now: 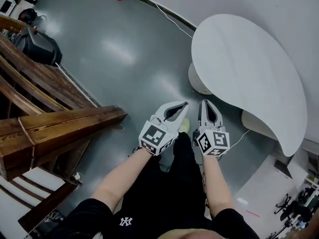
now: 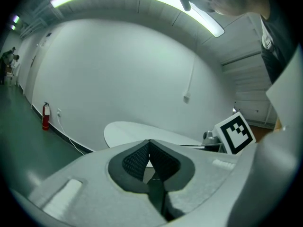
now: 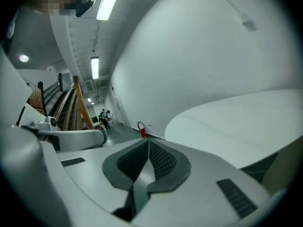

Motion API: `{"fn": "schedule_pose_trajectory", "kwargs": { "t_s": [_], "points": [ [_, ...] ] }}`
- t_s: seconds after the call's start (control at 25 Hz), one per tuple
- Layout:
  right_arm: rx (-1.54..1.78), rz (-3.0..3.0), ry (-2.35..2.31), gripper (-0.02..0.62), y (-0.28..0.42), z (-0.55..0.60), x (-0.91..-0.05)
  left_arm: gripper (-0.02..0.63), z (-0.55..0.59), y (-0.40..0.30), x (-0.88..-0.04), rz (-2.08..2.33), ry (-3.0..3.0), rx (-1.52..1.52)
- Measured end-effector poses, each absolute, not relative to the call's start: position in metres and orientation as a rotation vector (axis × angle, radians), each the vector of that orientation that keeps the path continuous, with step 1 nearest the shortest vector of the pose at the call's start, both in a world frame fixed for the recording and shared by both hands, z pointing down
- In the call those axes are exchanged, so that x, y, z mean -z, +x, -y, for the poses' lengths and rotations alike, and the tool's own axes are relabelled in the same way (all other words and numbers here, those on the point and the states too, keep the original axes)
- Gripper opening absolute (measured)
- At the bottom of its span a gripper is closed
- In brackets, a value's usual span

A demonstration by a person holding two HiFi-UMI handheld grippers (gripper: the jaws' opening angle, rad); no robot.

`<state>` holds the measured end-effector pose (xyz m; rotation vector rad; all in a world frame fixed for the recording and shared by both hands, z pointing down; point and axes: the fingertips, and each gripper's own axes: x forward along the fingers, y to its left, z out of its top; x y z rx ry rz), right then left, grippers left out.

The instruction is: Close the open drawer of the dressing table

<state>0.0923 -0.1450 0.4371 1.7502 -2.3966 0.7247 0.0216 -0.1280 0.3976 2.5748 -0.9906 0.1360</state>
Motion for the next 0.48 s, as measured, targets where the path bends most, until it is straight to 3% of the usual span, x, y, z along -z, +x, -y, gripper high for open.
{"fn": "schedule_pose_trajectory", "kwargs": {
  "t_s": [0.48],
  "points": [
    [-0.536,2.621,1.619,0.017,0.051,0.149,-0.284,0.009,0.133,-0.004,-0.276,1.088,2.625,-0.005]
  ]
}}
